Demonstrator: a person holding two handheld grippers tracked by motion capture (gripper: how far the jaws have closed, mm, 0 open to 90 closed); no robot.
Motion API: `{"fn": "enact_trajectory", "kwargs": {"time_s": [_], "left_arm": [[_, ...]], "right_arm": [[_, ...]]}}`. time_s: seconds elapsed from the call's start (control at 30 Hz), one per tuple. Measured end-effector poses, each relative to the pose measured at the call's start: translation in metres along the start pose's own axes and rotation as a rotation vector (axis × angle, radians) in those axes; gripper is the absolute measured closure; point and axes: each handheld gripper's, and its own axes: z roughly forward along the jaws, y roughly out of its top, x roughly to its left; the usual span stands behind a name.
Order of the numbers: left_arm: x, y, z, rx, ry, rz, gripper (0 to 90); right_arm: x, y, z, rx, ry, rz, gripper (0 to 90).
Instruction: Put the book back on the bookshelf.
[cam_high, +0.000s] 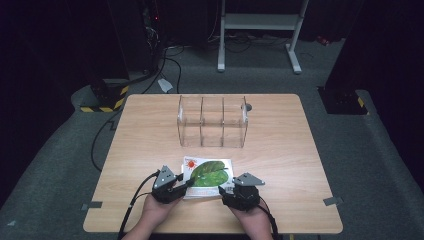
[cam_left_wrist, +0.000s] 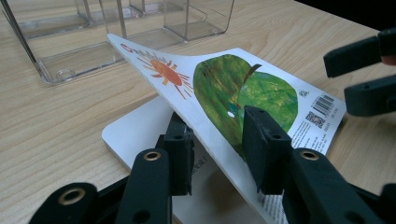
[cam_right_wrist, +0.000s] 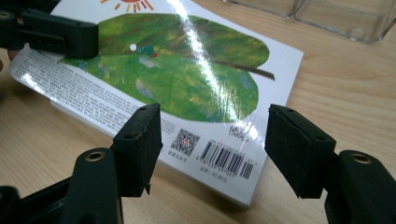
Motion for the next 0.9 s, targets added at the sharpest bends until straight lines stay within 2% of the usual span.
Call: {"fn": "enact_trajectory", "kwargs": {"time_s": [0.07,0.17,0.23,0.27,0.33,0.5,0.53,0.67,0.77,0.9], "left_arm": [[0.0,0.0,-0.001,-0.009,-0.004,0.015,64.3],[-0.002,0.002,-0.004,-0.018,-0.007,0.046,64.8],[-0.003,0.002,-0.005,-0.023,-0.004,0.054,64.9],[-0.004,0.002,-0.006,-0.03,-0.005,0.065,64.9],[-0.007,0.002,-0.009,-0.045,-0.005,0.094,65.4],[-0.01,0.002,-0.012,-0.062,-0.007,0.117,66.0],[-0.011,0.002,-0.014,-0.069,-0.006,0.127,66.2],[-0.012,0.001,-0.015,-0.08,-0.003,0.146,66.5],[-0.013,0.001,-0.017,-0.092,-0.02,0.159,66.8],[-0.015,0.0,-0.02,-0.103,-0.021,0.184,67.1]], "right_arm": [[-0.002,0.003,0.002,-0.006,-0.008,-0.007,35.9],[-0.005,0.002,0.008,-0.027,-0.004,0.022,35.3],[-0.005,0.001,0.01,-0.028,-0.005,0.012,35.2],[-0.005,0.0,0.011,-0.019,-0.002,-0.003,34.5],[-0.011,-0.004,0.012,-0.009,0.006,0.01,32.9],[-0.016,-0.006,0.013,0.001,0.013,0.024,29.9],[-0.019,-0.006,0.013,-0.004,0.025,0.042,28.7],[-0.023,-0.005,0.013,-0.008,0.042,0.064,27.4],[-0.026,-0.004,0.015,-0.003,0.069,0.09,26.8],[-0.031,-0.003,0.018,-0.006,0.098,0.121,26.2]]}}
